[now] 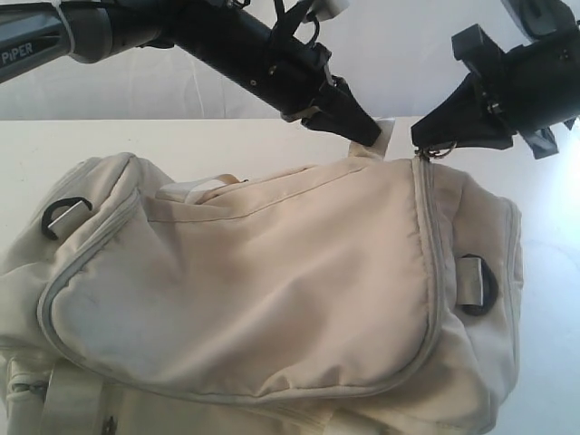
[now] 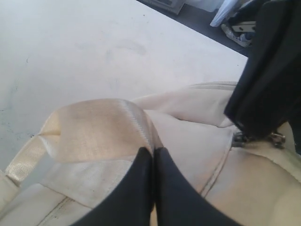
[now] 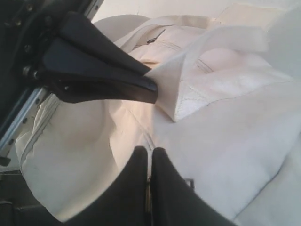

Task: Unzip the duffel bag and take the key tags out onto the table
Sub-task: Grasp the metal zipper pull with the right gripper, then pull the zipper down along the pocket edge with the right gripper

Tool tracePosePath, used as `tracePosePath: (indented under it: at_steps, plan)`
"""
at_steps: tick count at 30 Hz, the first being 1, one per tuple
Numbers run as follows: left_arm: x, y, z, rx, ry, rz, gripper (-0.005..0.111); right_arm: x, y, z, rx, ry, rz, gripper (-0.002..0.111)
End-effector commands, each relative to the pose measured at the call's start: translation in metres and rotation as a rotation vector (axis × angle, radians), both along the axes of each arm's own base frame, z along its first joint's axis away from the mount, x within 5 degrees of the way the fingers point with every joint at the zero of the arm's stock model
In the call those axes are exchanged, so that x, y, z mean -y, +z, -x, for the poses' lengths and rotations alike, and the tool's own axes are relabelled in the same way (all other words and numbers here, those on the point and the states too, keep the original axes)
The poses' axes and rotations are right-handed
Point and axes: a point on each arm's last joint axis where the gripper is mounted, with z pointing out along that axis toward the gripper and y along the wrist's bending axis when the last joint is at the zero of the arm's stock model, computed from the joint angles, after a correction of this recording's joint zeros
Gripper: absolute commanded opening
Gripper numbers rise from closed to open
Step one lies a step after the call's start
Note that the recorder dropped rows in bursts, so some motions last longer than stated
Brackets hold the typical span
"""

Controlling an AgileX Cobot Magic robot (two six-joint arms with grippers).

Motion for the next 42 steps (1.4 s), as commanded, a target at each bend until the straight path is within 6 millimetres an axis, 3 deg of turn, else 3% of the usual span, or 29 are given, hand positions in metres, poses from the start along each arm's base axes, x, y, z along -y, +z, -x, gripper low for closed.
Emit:
tracePosePath:
  at_steps: [1, 10, 20, 25, 27, 31, 35, 42]
  plan:
    - [0.001, 0.015, 0.008, -0.011, -0.017, 0.042, 0.000, -0.004, 0.020, 0.018, 0.050, 0.022, 0.019, 0.000]
    - [0.001, 0.015, 0.006, -0.017, 0.012, 0.042, 0.000, -0.012, 0.037, 0.046, 0.105, 0.030, 0.052, 0.000]
    - [0.001, 0.015, 0.006, -0.017, 0.012, 0.042, 0.000, -0.036, 0.014, 0.058, 0.037, 0.143, 0.081, 0.000]
    - [0.001, 0.015, 0.006, -0.017, 0.012, 0.042, 0.000, -0.037, 0.013, 0.058, 0.065, 0.175, 0.108, 0.001]
    - [0.001, 0.015, 0.006, -0.017, 0.012, 0.042, 0.000, -0.036, 0.012, 0.059, 0.065, 0.180, 0.126, 0.012]
    - [0.001, 0.015, 0.006, -0.018, 0.009, 0.041, 0.000, -0.031, 0.019, 0.071, 0.088, 0.179, 0.220, 0.055]
    - [0.001, 0.015, 0.006, -0.019, 0.007, 0.041, 0.000, -0.031, 0.025, 0.078, 0.095, 0.155, 0.229, 0.058]
    - [0.001, 0.015, 0.006, -0.020, 0.006, 0.040, 0.000, -0.031, 0.020, 0.089, 0.064, 0.164, 0.307, 0.055]
